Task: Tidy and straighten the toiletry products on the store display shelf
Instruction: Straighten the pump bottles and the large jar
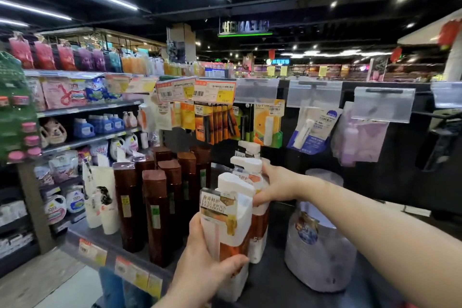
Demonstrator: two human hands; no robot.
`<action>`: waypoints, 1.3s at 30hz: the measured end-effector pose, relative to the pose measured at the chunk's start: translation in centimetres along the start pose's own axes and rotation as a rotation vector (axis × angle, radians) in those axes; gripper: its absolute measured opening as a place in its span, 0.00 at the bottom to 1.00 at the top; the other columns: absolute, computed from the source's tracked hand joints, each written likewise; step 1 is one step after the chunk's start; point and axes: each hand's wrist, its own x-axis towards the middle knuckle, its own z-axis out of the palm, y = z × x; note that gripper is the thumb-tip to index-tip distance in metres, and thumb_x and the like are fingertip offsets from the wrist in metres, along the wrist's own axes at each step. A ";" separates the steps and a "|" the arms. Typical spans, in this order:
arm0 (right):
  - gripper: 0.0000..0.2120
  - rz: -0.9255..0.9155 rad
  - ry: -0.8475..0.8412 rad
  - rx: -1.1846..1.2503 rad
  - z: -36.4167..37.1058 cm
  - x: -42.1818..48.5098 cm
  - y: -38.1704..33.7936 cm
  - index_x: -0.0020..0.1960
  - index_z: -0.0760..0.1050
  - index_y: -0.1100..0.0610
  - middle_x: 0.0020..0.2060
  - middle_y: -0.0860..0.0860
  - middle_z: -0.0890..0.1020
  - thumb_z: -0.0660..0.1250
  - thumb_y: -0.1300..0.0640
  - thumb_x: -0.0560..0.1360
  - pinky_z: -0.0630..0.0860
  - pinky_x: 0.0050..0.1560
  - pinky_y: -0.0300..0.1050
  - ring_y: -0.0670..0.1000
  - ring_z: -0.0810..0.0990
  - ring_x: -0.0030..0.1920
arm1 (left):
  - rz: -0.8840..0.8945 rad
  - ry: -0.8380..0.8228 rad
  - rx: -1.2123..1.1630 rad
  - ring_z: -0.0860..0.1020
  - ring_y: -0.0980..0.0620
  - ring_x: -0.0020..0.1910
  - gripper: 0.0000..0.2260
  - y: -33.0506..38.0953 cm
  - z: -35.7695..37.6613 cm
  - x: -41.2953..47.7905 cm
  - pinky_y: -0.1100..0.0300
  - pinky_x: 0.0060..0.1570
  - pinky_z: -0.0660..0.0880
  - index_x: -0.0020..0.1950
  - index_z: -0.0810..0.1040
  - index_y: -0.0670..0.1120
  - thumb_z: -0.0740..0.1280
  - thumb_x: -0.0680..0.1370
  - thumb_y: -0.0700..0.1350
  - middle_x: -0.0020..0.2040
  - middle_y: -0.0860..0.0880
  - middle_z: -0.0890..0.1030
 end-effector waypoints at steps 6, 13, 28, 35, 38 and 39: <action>0.44 0.049 -0.144 0.033 -2.8 -0.2 0.3 0.74 0.53 0.46 0.71 0.49 0.65 0.74 0.53 0.65 0.63 0.70 0.54 0.52 0.65 0.69 | 0.048 -0.111 -0.048 0.67 0.73 0.55 0.49 -0.3 -0.8 0.5 0.68 0.51 0.66 0.53 0.47 0.82 0.78 0.48 0.62 0.57 0.71 0.69; 0.23 0.004 0.233 -0.042 -4.1 3.3 1.9 0.66 0.70 0.54 0.65 0.53 0.73 0.69 0.57 0.72 0.69 0.64 0.45 0.51 0.72 0.63 | 0.099 -0.111 -0.060 0.69 0.74 0.55 0.49 -0.7 -0.9 0.8 0.69 0.50 0.67 0.60 0.49 0.78 0.77 0.48 0.66 0.55 0.79 0.66; 0.21 -0.076 0.193 0.020 -2.1 7.6 4.0 0.57 0.73 0.55 0.51 0.48 0.78 0.75 0.52 0.67 0.71 0.49 0.35 0.46 0.77 0.52 | 0.199 -0.163 -0.254 0.72 0.72 0.57 0.41 -1.1 -0.4 0.6 0.81 0.47 0.68 0.62 0.62 0.71 0.80 0.57 0.52 0.59 0.70 0.72; 0.28 -0.075 0.105 0.013 -3.1 5.9 4.4 0.64 0.70 0.55 0.56 0.47 0.77 0.74 0.49 0.68 0.69 0.53 0.38 0.46 0.75 0.54 | 0.119 -0.119 -0.119 0.68 0.78 0.55 0.46 -0.8 -1.0 0.6 0.73 0.48 0.67 0.57 0.52 0.80 0.79 0.53 0.58 0.57 0.79 0.67; 0.29 -0.068 0.034 0.076 -3.4 5.3 4.2 0.66 0.69 0.55 0.59 0.50 0.77 0.74 0.51 0.68 0.71 0.57 0.40 0.47 0.75 0.57 | 0.117 -0.134 -0.123 0.69 0.77 0.55 0.46 -0.7 -1.0 0.5 0.71 0.49 0.68 0.58 0.52 0.79 0.80 0.53 0.58 0.57 0.78 0.68; 0.29 -0.057 0.021 0.088 -3.4 5.2 4.1 0.66 0.69 0.55 0.59 0.50 0.77 0.74 0.52 0.68 0.71 0.58 0.41 0.47 0.75 0.58 | 0.116 -0.132 -0.122 0.69 0.77 0.55 0.46 -0.8 -1.0 0.5 0.71 0.50 0.68 0.58 0.52 0.79 0.80 0.53 0.58 0.57 0.78 0.68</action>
